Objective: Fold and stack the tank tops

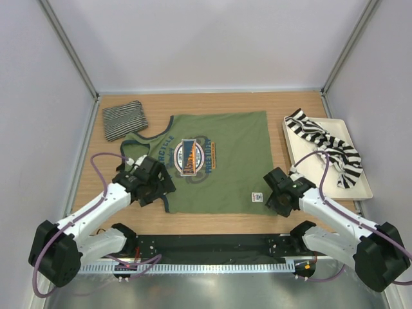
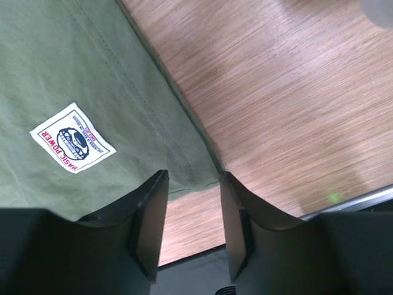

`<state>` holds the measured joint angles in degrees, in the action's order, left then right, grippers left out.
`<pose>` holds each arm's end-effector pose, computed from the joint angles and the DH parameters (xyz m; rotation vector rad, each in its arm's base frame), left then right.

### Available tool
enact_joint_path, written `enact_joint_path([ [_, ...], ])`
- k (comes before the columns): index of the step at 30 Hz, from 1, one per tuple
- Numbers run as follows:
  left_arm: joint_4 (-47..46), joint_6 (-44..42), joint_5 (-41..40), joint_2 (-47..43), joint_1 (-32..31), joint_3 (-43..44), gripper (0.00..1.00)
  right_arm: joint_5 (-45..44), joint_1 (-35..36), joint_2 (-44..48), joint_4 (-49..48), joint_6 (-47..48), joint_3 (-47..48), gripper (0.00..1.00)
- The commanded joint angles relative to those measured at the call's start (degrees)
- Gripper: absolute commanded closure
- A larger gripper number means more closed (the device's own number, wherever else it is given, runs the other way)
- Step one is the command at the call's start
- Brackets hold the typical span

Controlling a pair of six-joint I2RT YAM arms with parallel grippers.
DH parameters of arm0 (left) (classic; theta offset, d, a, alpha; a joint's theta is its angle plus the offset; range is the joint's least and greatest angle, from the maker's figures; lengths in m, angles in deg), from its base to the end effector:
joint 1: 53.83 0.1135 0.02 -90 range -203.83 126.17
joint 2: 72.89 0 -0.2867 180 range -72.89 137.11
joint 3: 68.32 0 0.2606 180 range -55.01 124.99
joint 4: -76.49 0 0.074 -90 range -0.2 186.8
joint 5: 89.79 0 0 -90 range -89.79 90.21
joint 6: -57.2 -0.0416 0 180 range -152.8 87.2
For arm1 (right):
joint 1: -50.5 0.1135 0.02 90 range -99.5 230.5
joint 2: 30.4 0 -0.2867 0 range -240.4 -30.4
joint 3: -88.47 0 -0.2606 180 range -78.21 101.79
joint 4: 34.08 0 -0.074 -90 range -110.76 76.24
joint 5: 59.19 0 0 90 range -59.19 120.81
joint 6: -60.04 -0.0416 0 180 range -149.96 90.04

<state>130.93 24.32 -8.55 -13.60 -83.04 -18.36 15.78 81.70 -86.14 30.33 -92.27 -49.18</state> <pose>0.1616 -0.0831 0.2145 -0.6957 2.6005 -0.2786 0.1221 0.0614 0.1785 0.7905 2.6923 -0.0352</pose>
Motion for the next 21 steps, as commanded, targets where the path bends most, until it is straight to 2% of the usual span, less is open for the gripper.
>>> enact_joint_path([
  [1, 1.1, 4.0, -1.8, 1.3, -3.8, 0.3, 0.03, -0.9, 0.5, -0.9, -0.3, -3.2, -0.1, 0.56],
  [3, 1.0, 4.6, -1.0, 2.1, -5.4, -0.3, 0.05, -0.5, 0.5, -1.6, -0.3, -3.7, 0.0, 0.6],
  [6, 0.7, 5.5, 0.1, 2.8, -6.7, -1.0, 0.09, 0.0, 0.6, -1.7, -0.4, -4.1, -0.3, 0.78],
  [7, 0.7, 5.6, 0.3, 2.9, -6.9, -1.4, 0.11, -0.2, 0.6, -1.6, -0.3, -4.1, -0.2, 0.88],
  [10, 0.7, 5.9, 1.4, 2.9, -7.6, -1.9, 0.18, -1.3, 0.6, -1.2, 1.5, -4.2, 2.1, 0.97],
  [18, 0.7, 6.9, 3.4, 2.1, -9.3, -4.4, 0.31, -4.0, 0.5, -1.5, 3.2, -3.3, 6.7, 0.99],
  [19, 1.0, 7.0, 3.7, 2.1, -9.5, -4.6, 0.36, -4.1, 0.6, -1.8, 3.1, -3.3, 6.9, 0.99],
  [21, 1.1, 7.8, 4.1, 2.1, -10.3, -4.9, 0.39, -4.0, 0.6, -2.3, 2.4, -3.1, 6.8, 0.99],
])
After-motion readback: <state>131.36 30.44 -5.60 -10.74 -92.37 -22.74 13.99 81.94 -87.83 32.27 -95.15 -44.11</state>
